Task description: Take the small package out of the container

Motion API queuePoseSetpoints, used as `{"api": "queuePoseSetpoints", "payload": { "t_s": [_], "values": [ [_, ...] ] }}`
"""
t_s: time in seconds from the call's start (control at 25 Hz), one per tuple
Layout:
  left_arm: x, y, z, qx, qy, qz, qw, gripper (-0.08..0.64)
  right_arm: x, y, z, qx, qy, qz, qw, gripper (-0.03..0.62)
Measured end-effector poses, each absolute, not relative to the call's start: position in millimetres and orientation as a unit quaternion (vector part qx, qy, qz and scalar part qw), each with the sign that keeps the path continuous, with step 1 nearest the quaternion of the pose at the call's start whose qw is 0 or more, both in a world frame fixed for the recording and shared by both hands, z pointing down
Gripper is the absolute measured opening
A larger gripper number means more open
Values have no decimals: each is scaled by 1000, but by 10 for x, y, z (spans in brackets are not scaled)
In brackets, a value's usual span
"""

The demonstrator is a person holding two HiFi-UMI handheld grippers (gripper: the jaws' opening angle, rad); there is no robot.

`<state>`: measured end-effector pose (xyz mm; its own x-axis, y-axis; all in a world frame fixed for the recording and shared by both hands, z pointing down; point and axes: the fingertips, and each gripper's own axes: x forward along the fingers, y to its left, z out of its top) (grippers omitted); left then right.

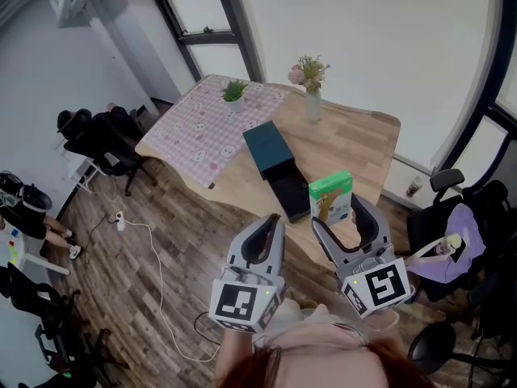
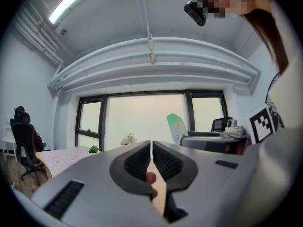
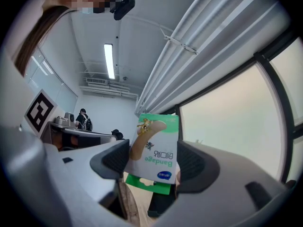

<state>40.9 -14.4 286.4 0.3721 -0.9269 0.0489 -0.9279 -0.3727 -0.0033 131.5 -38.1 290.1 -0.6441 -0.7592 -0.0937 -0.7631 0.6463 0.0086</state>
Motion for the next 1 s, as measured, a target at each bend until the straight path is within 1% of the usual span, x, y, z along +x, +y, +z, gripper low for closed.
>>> {"api": "queuePoseSetpoints", "payload": {
  "t_s": [0.56, 1.0],
  "values": [
    [373, -363, 2957, 824, -564, 46, 16, 18, 1363, -653, 3005, -430, 902, 5, 43, 313],
    [186, -693, 3008, 840, -541, 39, 25, 18, 1176, -910, 3088, -450, 892, -4, 30, 313]
  ]
}}
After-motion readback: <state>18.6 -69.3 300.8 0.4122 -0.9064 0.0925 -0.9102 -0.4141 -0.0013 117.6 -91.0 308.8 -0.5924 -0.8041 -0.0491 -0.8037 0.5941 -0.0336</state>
